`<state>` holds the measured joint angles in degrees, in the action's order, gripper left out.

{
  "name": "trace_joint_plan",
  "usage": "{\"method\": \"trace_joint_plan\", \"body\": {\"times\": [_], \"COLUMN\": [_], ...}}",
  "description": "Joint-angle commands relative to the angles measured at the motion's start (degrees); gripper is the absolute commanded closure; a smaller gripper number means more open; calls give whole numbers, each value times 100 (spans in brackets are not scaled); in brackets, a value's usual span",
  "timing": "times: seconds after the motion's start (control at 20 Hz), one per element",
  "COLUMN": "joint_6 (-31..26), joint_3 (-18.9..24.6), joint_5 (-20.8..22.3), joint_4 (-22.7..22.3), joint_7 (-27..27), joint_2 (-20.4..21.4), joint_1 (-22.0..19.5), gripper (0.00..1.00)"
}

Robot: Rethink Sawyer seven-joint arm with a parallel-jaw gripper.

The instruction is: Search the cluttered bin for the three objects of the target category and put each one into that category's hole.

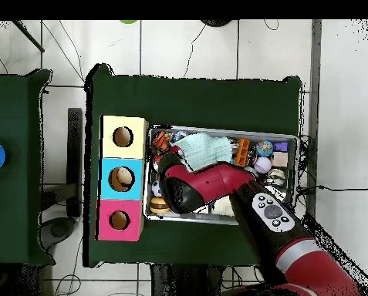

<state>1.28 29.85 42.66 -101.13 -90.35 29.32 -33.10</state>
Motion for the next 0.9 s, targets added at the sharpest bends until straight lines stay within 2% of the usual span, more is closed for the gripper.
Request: {"method": "trace_joint_plan", "body": {"times": [0.05, 0.75, 0.9], "joint_6": [-313, -235, -154], "joint_3": [-232, 204, 189], "joint_5": [189, 440, 477], "joint_4": [-34, 84, 104], "joint_7": [-377, -101, -118], "joint_2": [-156, -613, -654], "joint_1": [41, -321, -347], "gripper": [0, 0, 0]}}
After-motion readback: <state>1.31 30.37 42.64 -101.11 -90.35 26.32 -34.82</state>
